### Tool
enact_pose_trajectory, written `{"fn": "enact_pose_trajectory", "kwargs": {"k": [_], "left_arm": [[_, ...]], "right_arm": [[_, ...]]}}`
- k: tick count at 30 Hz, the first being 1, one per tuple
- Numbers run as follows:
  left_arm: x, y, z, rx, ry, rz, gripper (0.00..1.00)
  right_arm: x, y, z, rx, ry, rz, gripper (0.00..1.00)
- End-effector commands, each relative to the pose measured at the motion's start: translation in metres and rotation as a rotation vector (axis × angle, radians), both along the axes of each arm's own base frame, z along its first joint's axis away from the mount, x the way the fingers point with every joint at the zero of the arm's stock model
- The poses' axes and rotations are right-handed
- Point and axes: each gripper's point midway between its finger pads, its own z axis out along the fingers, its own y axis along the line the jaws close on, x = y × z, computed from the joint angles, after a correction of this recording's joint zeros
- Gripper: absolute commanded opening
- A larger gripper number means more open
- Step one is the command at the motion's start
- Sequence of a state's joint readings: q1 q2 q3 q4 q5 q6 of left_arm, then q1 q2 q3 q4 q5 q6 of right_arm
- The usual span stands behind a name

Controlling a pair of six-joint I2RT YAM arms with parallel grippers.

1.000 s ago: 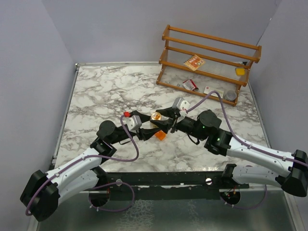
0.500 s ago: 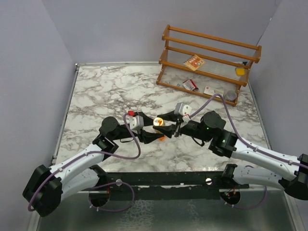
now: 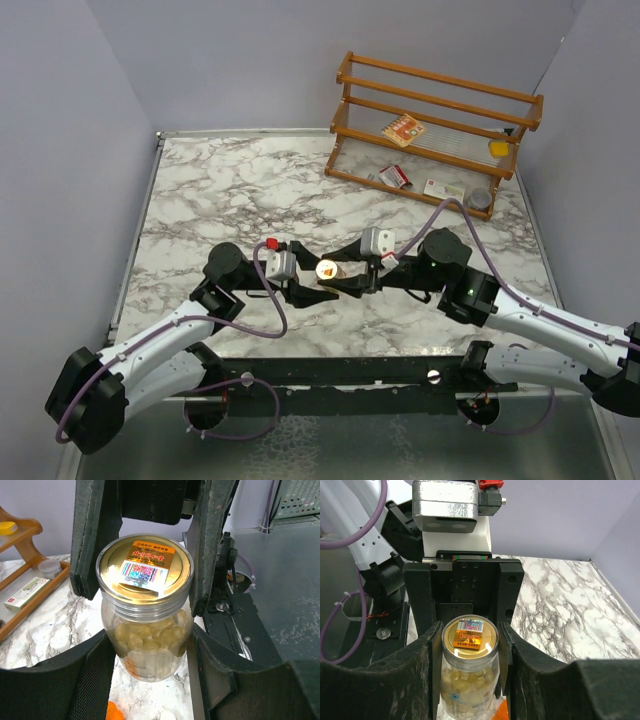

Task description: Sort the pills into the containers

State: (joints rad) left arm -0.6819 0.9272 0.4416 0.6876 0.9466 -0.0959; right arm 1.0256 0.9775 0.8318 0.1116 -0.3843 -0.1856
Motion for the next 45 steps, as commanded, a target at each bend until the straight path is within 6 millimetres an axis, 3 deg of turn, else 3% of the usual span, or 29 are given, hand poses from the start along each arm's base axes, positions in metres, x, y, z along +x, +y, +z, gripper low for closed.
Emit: {"fn": "enact_pose_trajectory", "kwargs": {"k": [1, 6, 7, 9, 10, 18, 21, 26, 32, 45], "left_arm": [[-0.020, -0.002, 0.007, -0.007, -0.024, -0.122, 0.00], [-0.016, -0.003, 0.004, -0.002, -0.014, -0.109, 0.00], [-0.015, -0.004, 0.004, -0.002, -0.014, -0.103, 0.00], [-0.013, -0.004, 0.003, -0.003, -0.014, -0.087, 0.00], [-0.012, -0.004, 0.003, -0.004, -0.015, -0.082, 0.00], [-0.002, -0.004, 0.002, -0.012, -0.006, -0.017, 0.00], [0.012, -0.003, 0.003, -0.027, -0.002, 0.073, 0.00], [0.043, 0.005, 0.006, -0.057, 0.001, 0.273, 0.00], [0.068, 0.013, 0.001, -0.052, 0.014, 0.424, 0.00], [0.078, 0.013, -0.013, -0.009, 0.028, 0.461, 0.00]], "right_arm": [[0.006, -0.002, 0.002, -0.017, -0.032, -0.019, 0.08], [0.016, -0.015, 0.021, 0.073, -0.051, -0.116, 0.46], [0.015, -0.016, 0.023, 0.076, -0.052, -0.115, 0.60], [0.014, -0.017, 0.025, 0.069, -0.047, -0.111, 0.75], [0.014, -0.017, 0.025, 0.066, -0.043, -0.112, 0.88], [0.010, -0.027, 0.039, 0.134, -0.011, -0.133, 0.91], [0.008, -0.034, 0.045, 0.175, 0.018, -0.148, 0.91], [0.020, -0.039, 0.036, 0.172, 0.064, -0.228, 0.92], [0.034, -0.026, 0.026, 0.137, 0.071, -0.259, 0.93], [0.060, -0.008, 0.019, 0.133, 0.039, -0.339, 0.98]]}}
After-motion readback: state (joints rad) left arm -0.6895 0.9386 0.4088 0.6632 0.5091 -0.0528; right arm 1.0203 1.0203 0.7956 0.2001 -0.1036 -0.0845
